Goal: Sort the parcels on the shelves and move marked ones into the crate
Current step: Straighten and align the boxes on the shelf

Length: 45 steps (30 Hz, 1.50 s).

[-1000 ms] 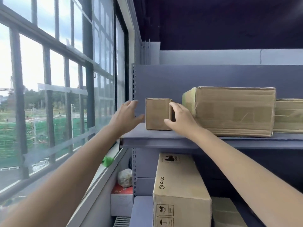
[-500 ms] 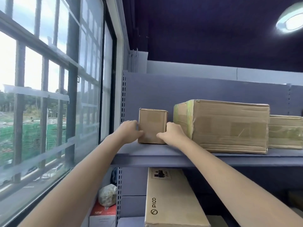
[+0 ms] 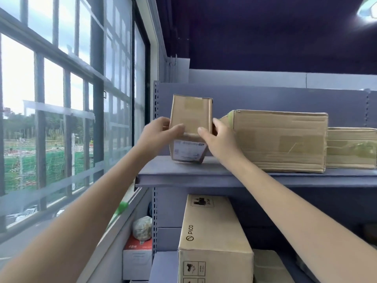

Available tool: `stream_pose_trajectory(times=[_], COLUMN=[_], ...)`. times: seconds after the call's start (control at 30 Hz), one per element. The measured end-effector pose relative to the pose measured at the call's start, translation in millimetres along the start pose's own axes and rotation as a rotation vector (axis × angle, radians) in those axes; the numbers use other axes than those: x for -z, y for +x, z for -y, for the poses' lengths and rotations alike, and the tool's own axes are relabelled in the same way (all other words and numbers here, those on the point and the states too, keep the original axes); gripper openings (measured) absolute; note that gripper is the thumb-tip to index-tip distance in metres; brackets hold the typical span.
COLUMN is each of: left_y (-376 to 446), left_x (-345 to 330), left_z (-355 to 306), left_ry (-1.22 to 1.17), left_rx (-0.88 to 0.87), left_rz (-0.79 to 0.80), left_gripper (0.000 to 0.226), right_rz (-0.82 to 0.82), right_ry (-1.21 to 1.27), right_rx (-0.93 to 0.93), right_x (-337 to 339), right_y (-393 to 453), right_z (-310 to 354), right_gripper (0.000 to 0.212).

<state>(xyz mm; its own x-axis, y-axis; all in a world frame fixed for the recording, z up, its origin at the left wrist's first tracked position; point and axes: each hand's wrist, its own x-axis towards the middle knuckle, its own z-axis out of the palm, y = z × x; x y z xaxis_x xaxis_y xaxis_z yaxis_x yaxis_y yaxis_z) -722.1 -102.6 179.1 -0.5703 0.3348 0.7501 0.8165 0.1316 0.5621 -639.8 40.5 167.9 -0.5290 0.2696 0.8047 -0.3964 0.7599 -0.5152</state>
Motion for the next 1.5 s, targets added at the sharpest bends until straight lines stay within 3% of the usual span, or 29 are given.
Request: stream_pose_trajectory(times=[0.07,0.23,0.37,0.63,0.83,0.93,1.03,1.13,1.23,1.3,1.4,1.5], left_y=[-10,-20,-21,-30,-32,-33,-31,-27,-23,-24,-27,-26], left_x=[1,1,2,2,9,14,25,42,50,49,47,50], left_z=[-11,-31,-46,-51,-48,-50,-55,-63,-70,-73,-70,-64], left_ry=[-0.106,-0.174,-0.246,-0.498,-0.463,-0.453,-0.354,-0.226,-0.104,0.0,0.019,0.102], left_rx=[-0.068,-0.199,-0.253,-0.188,-0.167,-0.181,-0.152,-0.158,-0.147,-0.125,-0.061,-0.028], left_rz=[0.003,-0.039,-0.034,0.22,0.318,0.323,0.341,0.526,0.672,0.705,0.686,0.535], left_gripper=[0.009,0.02,0.012,0.075,0.079,0.081,0.085,0.083,0.082,0.084,0.071,0.068], right_rz=[-0.043,-0.055,-0.069,-0.097,-0.076,-0.002,0.176,0.423,0.744,0.821,0.751,0.652], right_ry=[0.041,0.249,0.324,0.53,0.604,0.564,0.492,0.409,0.371,0.412,0.493,0.572], right_rx=[0.053,0.147,0.202,0.126,0.055,0.079,0.082,0.023,0.05,0.025,-0.014,-0.046], right_x=[7,24,33,38,39,45,60,79,89,86,78,73], right_y=[-3,-7,-10,-15,-22,-22,-14,-5,-9,-14,-19,-22], right_z=[7,22,28,34,24,24,26,24,24,21,10,0], right_gripper=[0.025,0.041,0.035,0.023,0.025,0.037,0.078,0.106,0.093,0.081,0.071,0.063])
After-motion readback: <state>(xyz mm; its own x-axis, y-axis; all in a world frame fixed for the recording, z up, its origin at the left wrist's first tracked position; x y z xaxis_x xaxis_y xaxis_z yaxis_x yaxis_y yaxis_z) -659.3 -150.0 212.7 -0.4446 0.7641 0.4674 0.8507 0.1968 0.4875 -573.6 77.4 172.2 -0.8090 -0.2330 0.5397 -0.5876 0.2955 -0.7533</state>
